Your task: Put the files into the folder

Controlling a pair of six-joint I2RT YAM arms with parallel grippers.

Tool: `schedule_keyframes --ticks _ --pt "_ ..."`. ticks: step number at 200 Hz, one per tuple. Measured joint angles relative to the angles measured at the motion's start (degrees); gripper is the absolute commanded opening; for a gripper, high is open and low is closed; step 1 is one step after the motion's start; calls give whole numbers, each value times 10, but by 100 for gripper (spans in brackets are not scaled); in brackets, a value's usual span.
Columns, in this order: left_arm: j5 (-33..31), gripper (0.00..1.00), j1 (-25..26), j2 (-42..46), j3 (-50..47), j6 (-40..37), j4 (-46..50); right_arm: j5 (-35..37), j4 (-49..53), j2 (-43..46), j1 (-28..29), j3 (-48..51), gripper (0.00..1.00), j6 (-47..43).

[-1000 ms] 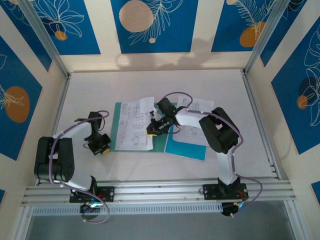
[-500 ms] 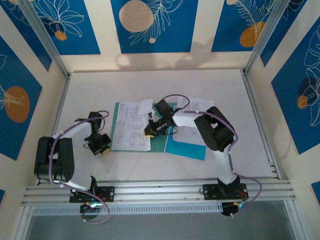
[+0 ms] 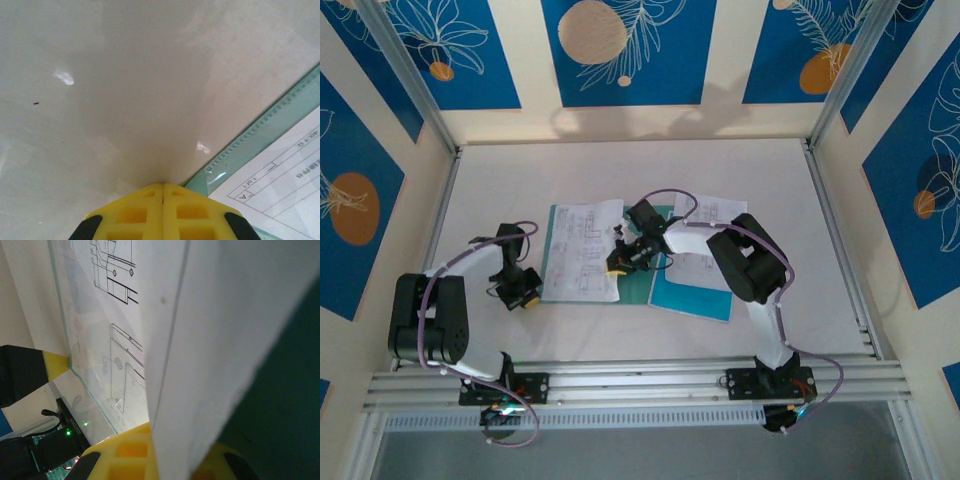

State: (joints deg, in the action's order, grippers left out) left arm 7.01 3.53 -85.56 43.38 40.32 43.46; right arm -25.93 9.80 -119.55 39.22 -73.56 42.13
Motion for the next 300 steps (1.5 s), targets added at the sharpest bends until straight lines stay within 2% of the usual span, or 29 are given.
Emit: schedule_keyframes --ticks 300 --pt "0 0 0 0 0 -3 0 -4 7 -18 7 -22 0 -6"
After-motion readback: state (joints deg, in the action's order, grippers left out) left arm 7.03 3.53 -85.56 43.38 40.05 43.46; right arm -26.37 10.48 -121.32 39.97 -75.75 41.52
